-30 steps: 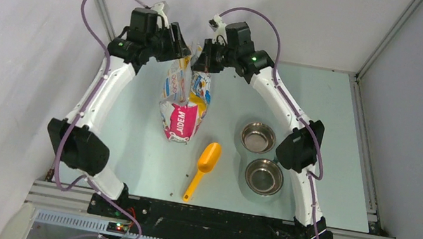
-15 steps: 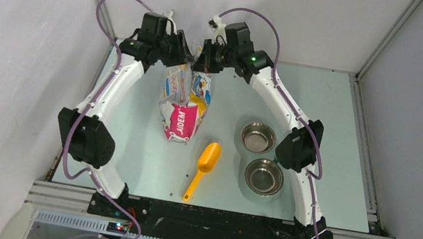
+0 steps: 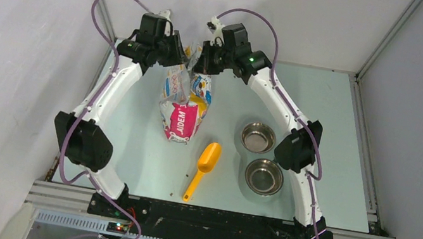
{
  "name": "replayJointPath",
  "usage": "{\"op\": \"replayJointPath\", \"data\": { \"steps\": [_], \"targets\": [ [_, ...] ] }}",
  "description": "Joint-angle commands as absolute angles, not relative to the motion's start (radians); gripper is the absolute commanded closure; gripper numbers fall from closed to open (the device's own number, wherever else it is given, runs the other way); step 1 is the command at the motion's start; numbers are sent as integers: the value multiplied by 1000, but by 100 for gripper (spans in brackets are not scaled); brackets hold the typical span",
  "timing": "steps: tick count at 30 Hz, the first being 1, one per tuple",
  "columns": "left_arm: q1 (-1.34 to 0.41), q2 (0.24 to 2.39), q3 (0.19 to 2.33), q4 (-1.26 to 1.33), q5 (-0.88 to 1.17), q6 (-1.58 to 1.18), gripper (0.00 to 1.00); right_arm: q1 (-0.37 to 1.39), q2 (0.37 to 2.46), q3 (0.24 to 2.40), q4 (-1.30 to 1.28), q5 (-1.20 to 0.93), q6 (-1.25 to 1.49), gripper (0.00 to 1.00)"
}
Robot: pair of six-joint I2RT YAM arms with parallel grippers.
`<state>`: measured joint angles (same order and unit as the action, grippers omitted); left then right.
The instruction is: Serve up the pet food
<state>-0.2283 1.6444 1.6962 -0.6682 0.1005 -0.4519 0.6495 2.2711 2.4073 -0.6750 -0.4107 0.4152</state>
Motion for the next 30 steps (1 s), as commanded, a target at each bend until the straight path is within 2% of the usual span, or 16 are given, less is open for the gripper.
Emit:
{"op": "replayJointPath", "data": {
  "steps": [1, 6, 11, 12, 13, 15, 17, 19, 23, 27, 29, 30],
  "targets": [
    [-226, 1634, 1695, -722, 34, -403, 65, 642, 2252, 2463, -700, -313, 362, 100],
    [-227, 1655, 1700, -726, 57, -385, 77, 641, 2238, 2470, -707, -276, 346, 100],
    [-227, 1659, 1703, -696, 137, -383, 97, 638, 2252, 2474, -663, -394, 367, 100],
    [-228, 1659, 1703, -693, 153, -388, 99, 641, 2259, 2481, -654, -406, 383, 96],
    [-228, 1659, 1703, -689, 160, -389, 100, 644, 2271, 2486, -651, -414, 389, 85],
    [-229, 1656, 1703, -688, 163, -392, 100, 657, 2291, 2504, -650, -405, 393, 69],
    [-229, 1654, 1703, -690, 169, -389, 100, 669, 2309, 2516, -648, -399, 397, 61],
    [-229, 1650, 1699, -690, 173, -390, 100, 678, 2323, 2523, -646, -385, 403, 60],
    [-231, 1643, 1693, -688, 175, -390, 100, 686, 2336, 2522, -653, -318, 406, 62],
    [-233, 1634, 1691, -686, 171, -385, 100, 684, 2336, 2517, -671, -279, 403, 71],
    [-236, 1633, 1692, -689, 170, -377, 100, 683, 2332, 2516, -681, -277, 398, 86],
    [-239, 1633, 1693, -690, 173, -367, 99, 684, 2330, 2519, -686, -275, 396, 90]
  ]
}}
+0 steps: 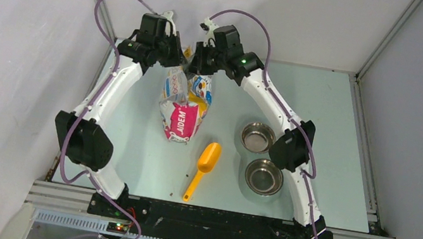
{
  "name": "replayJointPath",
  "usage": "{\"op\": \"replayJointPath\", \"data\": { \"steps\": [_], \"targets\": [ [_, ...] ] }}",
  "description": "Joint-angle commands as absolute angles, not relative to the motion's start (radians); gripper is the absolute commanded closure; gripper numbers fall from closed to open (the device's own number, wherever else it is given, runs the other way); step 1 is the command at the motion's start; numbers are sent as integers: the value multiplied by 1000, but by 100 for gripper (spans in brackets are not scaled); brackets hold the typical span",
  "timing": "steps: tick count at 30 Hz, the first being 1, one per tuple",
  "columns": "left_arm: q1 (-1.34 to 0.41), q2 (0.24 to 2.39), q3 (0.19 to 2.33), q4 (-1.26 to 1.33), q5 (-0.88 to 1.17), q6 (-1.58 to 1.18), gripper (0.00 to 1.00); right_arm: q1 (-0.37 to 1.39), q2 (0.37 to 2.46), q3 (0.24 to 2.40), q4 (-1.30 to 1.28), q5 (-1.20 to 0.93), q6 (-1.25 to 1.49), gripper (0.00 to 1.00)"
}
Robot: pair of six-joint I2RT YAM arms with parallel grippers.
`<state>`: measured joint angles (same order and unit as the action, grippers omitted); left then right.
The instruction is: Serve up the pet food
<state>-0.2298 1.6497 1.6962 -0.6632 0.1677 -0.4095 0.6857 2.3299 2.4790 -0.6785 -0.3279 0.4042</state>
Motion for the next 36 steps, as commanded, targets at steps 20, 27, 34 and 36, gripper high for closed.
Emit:
{"op": "replayJointPath", "data": {
  "steps": [20, 27, 34, 36],
  "targets": [
    [-316, 1652, 1810, -799, -11, -227, 100, 668, 2201, 2549, -732, 41, 351, 100],
    [-316, 1586, 1924, -762, -112, -120, 100, 670, 2150, 2567, -741, 264, 380, 100],
    [-315, 1582, 1913, -806, -106, -116, 99, 685, 2162, 2567, -714, 187, 385, 98],
    [-315, 1598, 1902, -818, -62, -144, 81, 686, 2180, 2565, -707, 135, 387, 88]
  ]
}}
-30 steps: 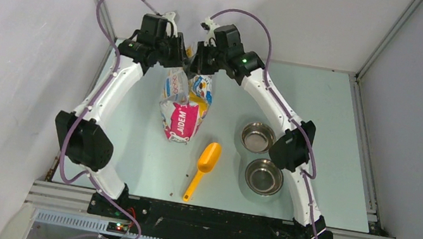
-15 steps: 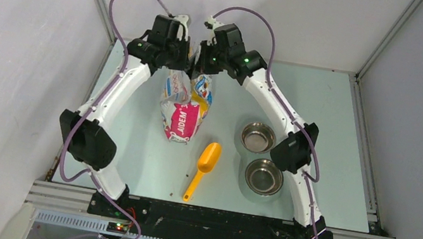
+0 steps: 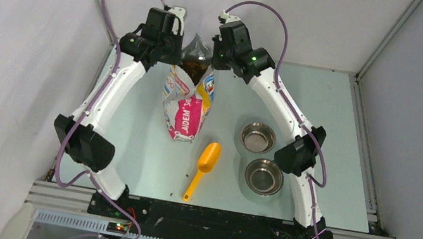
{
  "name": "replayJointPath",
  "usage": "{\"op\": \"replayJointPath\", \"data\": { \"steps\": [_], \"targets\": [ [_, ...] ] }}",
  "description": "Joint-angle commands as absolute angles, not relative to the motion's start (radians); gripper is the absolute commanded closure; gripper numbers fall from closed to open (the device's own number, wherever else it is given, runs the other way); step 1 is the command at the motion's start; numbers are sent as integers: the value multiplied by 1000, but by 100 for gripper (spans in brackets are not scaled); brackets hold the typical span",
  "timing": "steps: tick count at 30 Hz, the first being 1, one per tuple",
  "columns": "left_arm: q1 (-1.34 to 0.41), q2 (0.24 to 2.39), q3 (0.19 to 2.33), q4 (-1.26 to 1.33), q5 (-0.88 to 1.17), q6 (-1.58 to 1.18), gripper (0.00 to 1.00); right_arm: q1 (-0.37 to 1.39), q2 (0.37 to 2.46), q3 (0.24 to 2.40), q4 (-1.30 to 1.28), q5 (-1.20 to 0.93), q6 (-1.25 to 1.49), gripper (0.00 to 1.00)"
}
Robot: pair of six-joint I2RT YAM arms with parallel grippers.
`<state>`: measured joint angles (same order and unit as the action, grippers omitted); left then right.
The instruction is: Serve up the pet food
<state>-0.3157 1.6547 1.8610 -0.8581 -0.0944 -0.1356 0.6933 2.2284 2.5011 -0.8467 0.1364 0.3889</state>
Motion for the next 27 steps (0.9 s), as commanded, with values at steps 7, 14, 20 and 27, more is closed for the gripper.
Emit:
{"op": "replayJointPath", "data": {
  "steps": [7, 14, 20, 27],
  "targets": [
    [-315, 1655, 1947, -821, -8, -212, 46, 671, 2223, 2571, -685, -18, 408, 57],
    [-297, 1593, 2004, -751, -35, -159, 43, 627, 2129, 2535, -665, -169, 328, 43],
    [-292, 1572, 1972, -741, -17, -124, 35, 572, 2081, 2456, -657, -253, 294, 41],
    [-321, 1676, 1958, -808, 24, -233, 34, 608, 2174, 2499, -660, -303, 351, 37]
  ]
}}
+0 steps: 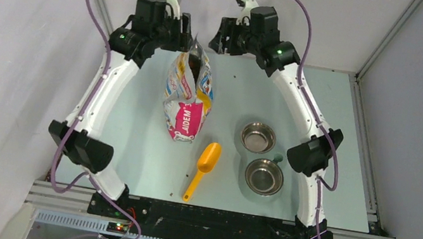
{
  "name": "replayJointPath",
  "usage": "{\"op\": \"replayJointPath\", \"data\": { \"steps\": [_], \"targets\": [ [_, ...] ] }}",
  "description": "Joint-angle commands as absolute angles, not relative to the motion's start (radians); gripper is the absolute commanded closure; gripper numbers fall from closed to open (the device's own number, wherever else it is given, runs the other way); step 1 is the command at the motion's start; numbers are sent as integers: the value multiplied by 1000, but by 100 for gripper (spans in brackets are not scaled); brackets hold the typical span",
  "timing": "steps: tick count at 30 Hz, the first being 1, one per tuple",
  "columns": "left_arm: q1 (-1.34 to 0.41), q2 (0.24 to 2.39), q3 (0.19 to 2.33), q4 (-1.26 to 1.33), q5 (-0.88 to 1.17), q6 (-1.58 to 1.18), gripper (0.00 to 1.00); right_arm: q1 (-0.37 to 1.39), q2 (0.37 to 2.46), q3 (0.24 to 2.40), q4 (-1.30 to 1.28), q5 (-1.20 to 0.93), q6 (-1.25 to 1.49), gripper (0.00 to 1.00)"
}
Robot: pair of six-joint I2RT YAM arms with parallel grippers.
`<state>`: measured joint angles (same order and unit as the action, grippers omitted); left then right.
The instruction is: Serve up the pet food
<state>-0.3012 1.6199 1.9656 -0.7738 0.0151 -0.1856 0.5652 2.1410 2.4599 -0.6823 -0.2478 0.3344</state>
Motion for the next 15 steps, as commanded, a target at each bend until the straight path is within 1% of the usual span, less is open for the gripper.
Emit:
{"op": "replayJointPath", "data": {
  "steps": [1, 4, 6, 9, 10, 11, 13, 14, 15],
  "targets": [
    [-325, 1683, 1952, -819, 16, -240, 35, 620, 2180, 2502, -663, -303, 354, 35],
    [-327, 1703, 1930, -837, -19, -255, 36, 643, 2214, 2504, -673, -294, 365, 34],
    [-327, 1711, 1913, -850, -22, -260, 37, 655, 2227, 2501, -684, -260, 367, 36],
    [-329, 1720, 1877, -869, -21, -256, 39, 665, 2239, 2495, -701, -218, 373, 44],
    [-330, 1719, 1862, -877, -30, -254, 41, 667, 2240, 2492, -705, -192, 373, 46],
    [-331, 1716, 1854, -880, -37, -248, 41, 667, 2240, 2488, -714, -177, 375, 50],
    [-331, 1705, 1837, -888, -60, -236, 45, 666, 2237, 2480, -725, -146, 371, 55],
    [-330, 1698, 1834, -895, -74, -232, 49, 664, 2236, 2477, -729, -138, 367, 57],
    [-329, 1693, 1833, -898, -77, -225, 51, 663, 2235, 2471, -734, -136, 364, 61]
  ]
}}
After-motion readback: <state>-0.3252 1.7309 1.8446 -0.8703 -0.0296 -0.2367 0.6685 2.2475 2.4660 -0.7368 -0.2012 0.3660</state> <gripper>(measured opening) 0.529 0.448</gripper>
